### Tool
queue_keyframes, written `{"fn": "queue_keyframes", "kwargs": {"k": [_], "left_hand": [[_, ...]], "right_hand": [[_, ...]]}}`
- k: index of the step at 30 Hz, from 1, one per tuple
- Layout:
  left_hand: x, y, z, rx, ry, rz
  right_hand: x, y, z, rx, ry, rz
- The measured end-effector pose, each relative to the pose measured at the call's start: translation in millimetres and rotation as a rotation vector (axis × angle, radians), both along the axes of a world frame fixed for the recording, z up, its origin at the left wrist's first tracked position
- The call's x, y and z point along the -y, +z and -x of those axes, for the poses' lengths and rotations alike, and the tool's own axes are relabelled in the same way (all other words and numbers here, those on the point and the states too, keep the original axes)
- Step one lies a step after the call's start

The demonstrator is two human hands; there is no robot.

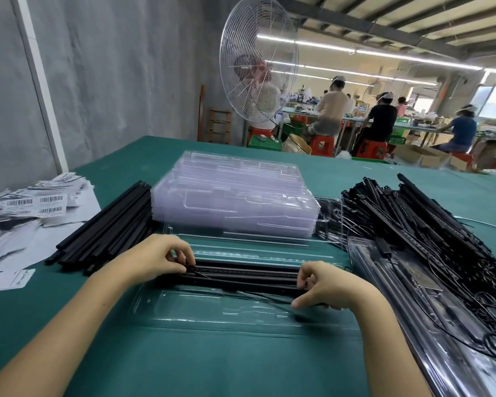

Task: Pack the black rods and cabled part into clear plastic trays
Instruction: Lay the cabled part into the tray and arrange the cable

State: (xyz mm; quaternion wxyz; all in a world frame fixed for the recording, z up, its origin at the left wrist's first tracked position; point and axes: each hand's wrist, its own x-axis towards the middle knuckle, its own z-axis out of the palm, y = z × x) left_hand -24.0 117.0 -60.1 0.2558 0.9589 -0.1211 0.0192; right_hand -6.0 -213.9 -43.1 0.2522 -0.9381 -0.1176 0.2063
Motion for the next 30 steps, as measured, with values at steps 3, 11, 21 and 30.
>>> {"fn": "queue_keyframes", "kwargs": {"k": [3,11,21,30], "left_hand": [[0,-2,0,0.018,-0.02,-0.006],[-8,-8,4,-0.117,-0.064,-0.012],[-3,-9,-1,0.06,0.035,0.016],[6,-6,-6,0.199,0.149,0.147]], "right_hand": [[-3,3,3,0.033,0.003,0.071],[-3,8,5,0.137,0.03,0.05],[-7,5,-6,0.633,-0.161,-0.336],[-8,2,-10,0.771,-0.248,-0.376]]}}
